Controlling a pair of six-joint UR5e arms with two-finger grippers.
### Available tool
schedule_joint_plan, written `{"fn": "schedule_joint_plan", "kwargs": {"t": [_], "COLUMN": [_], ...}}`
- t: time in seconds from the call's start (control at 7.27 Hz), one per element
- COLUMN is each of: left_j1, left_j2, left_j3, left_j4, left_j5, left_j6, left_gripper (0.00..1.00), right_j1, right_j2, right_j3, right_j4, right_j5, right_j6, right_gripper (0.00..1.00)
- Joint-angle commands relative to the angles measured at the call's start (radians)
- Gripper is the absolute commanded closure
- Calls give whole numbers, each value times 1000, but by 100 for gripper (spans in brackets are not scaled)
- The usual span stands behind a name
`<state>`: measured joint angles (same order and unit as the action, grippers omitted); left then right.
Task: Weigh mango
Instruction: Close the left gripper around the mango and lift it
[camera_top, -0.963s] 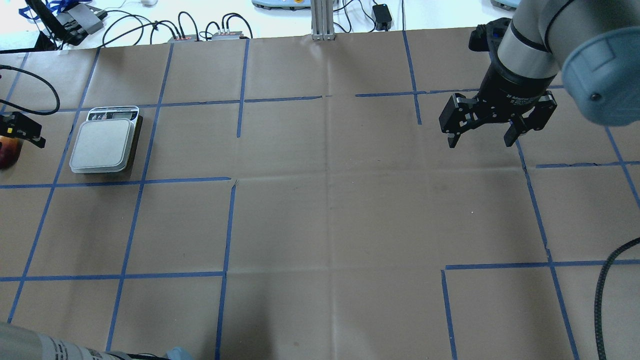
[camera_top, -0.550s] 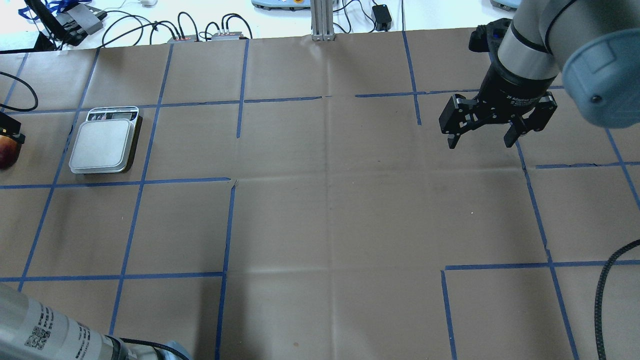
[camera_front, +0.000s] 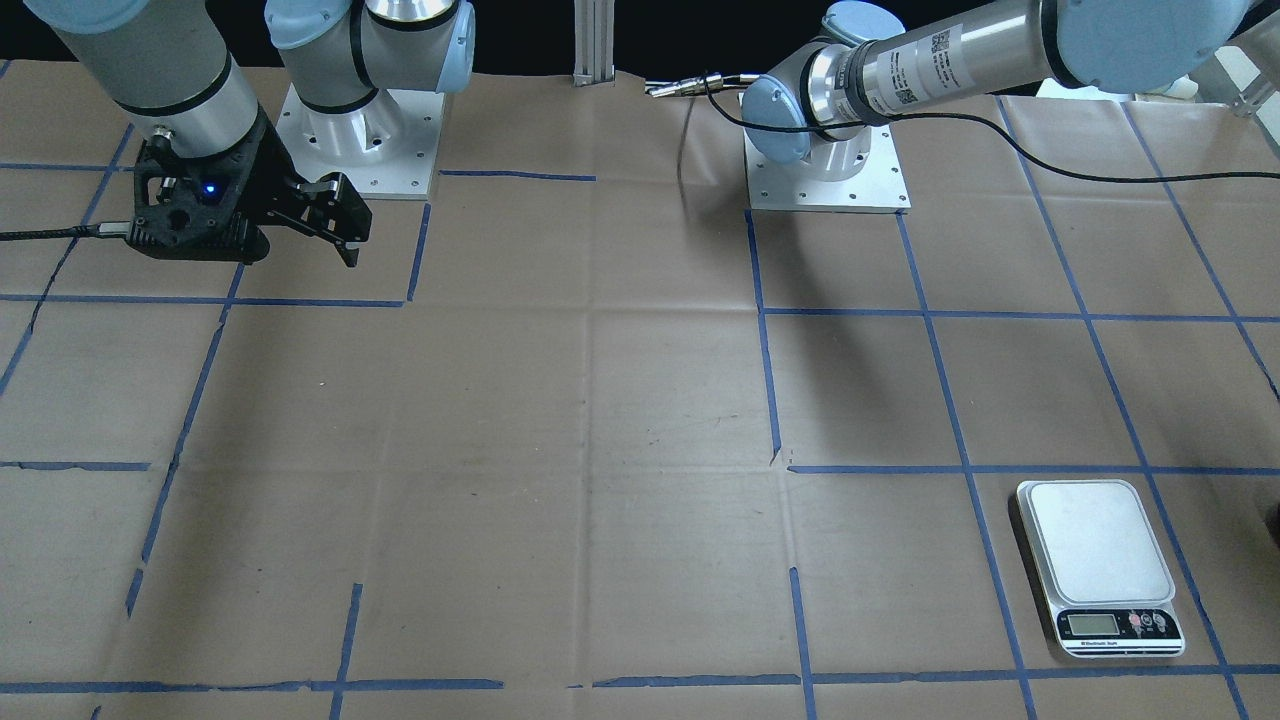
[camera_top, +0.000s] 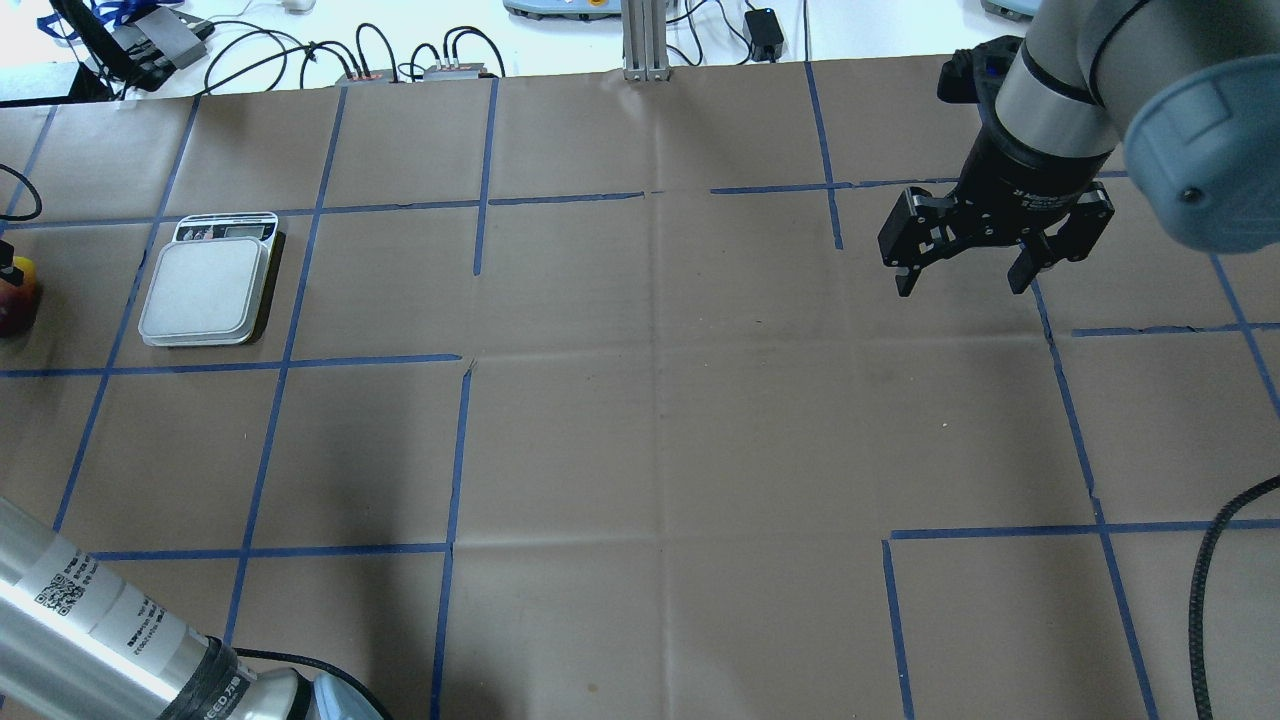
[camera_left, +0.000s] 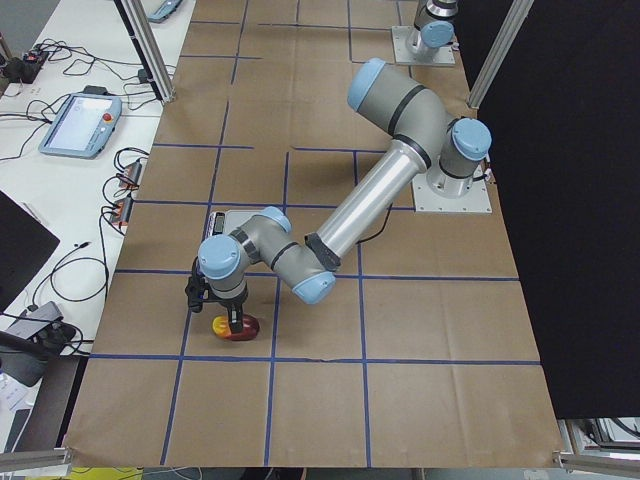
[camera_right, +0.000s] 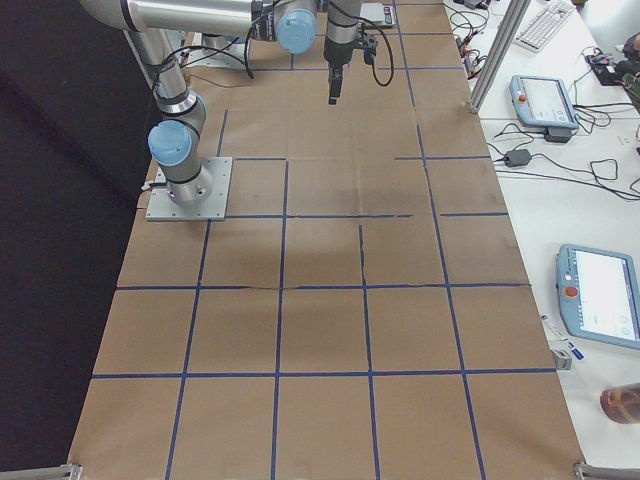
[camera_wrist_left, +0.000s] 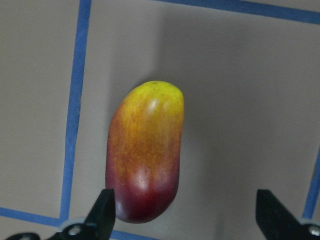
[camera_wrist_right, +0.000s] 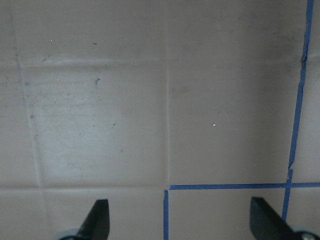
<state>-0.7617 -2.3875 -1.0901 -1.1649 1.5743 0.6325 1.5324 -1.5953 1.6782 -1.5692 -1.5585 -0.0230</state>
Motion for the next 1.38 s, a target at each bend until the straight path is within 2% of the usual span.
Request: {"fn": "schedule_joint_plan", "kwargs": {"t": [0.0, 0.28, 0.41, 0.69, 0.83, 0.96, 1.1, 1.24], "left_j1": [8, 13, 13, 15, 15, 15, 13, 12], "left_j2": [-45, -71, -87, -97, -102, -101, -98, -81], "left_j3": [33, 45, 47, 49, 55, 55, 53, 53], "left_j4": [4, 4, 5, 5, 4, -10, -12, -30], "left_j5": [7, 7, 6, 7, 3, 3, 6, 4], "left_j6": [3, 4, 4, 0, -2, -7, -7, -7], "left_gripper": [1, 1, 11, 12, 29, 67, 82, 89], "right_j1": [0, 0, 0, 0, 0, 0, 0, 0], "right_j2": [0, 0, 0, 0, 0, 0, 0, 0], "right_j3": [0, 0, 0, 0, 0, 0, 0, 0], "right_j4": [0, 0, 0, 0, 0, 0, 0, 0], "right_j5": [0, 0, 0, 0, 0, 0, 0, 0], "right_j6": [0, 0, 0, 0, 0, 0, 0, 0], "right_gripper": [0, 0, 0, 0, 0, 0, 0, 0]}}
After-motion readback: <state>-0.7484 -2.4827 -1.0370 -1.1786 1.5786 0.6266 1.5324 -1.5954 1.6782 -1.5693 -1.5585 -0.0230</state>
